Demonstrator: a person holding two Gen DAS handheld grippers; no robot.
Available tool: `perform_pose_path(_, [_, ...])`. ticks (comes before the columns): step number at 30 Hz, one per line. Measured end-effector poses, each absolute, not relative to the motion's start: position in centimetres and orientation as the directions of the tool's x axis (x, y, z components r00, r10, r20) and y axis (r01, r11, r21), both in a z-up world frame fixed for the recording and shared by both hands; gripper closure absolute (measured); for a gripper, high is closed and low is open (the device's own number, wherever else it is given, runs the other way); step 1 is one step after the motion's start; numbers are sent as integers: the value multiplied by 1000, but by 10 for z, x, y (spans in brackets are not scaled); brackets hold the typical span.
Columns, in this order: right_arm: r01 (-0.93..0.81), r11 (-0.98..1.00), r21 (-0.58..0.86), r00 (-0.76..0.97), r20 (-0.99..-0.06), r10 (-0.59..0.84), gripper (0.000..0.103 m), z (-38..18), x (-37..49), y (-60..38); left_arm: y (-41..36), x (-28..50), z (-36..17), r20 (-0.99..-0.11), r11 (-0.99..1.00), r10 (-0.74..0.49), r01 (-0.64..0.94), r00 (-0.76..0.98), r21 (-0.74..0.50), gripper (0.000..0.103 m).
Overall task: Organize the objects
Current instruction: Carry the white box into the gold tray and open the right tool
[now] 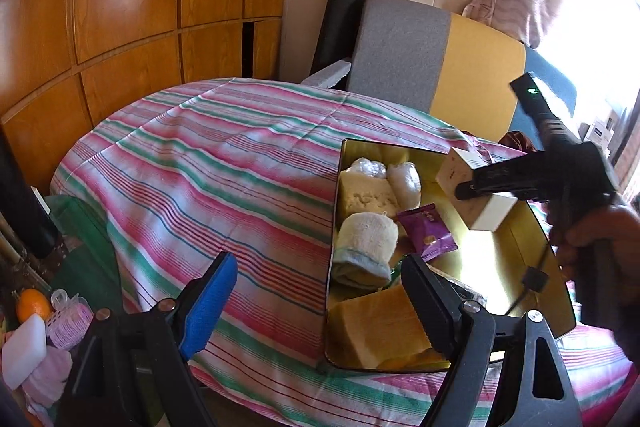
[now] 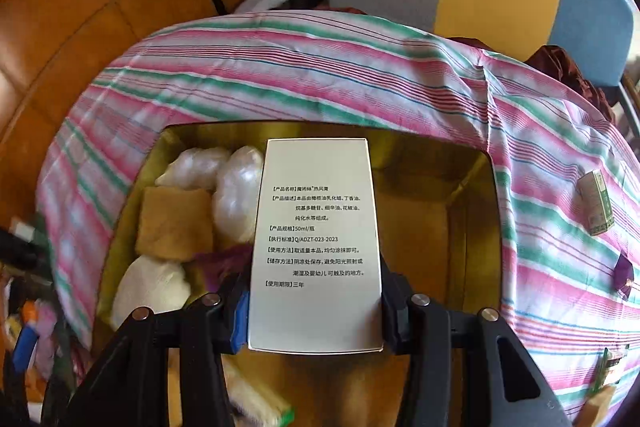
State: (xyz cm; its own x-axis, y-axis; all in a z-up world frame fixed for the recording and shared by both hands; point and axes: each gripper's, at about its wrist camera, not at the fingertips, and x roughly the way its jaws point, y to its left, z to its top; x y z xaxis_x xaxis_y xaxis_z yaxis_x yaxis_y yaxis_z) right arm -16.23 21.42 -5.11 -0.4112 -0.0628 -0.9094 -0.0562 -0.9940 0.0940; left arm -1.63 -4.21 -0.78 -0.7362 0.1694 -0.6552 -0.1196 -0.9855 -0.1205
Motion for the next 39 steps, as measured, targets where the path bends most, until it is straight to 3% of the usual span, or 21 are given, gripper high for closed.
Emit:
perform_pose_path(5, [-85, -982, 166, -393, -912, -120, 51, -66, -177, 214, -44, -18, -13, -668, -985, 173, -118, -723, -127, 18])
perform_pose_path(8, [-89, -975, 202, -410, -900, -149, 45, -63, -173, 218, -44, -18, -13, -669, -985, 174, -120, -723, -127, 18])
perform_pose_path(20, [-55, -947, 315, -475, -843, -253, 45, -44, -131, 225, -41, -17, -13, -670, -986, 166, -118, -724, -118, 18])
perform_pose_path(31, [-18, -946, 323, -484, -831, -275, 45, -45, -121, 221, -33, -14, -7, -664, -987, 163, -133, -729, -96, 18])
perform_pose_path(39, [24, -971, 238, -566, -798, -210, 45, -20, -80, 227, -24, -8, 2, -649, -985, 166, -155, -743, -76, 17])
